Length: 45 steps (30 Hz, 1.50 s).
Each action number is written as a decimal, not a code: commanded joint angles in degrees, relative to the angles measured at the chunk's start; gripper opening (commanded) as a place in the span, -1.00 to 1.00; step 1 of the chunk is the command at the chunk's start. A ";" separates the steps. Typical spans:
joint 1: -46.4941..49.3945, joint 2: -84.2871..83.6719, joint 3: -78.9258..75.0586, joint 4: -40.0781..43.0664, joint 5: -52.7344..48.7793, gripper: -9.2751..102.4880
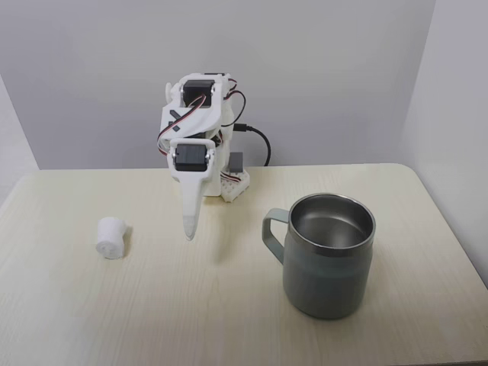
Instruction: Grasp a dressing and put it in the cup.
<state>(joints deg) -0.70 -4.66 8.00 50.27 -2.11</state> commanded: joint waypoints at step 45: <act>13.45 18.98 43.77 16.00 2.99 -0.81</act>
<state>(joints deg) 11.34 9.32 40.87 63.11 0.70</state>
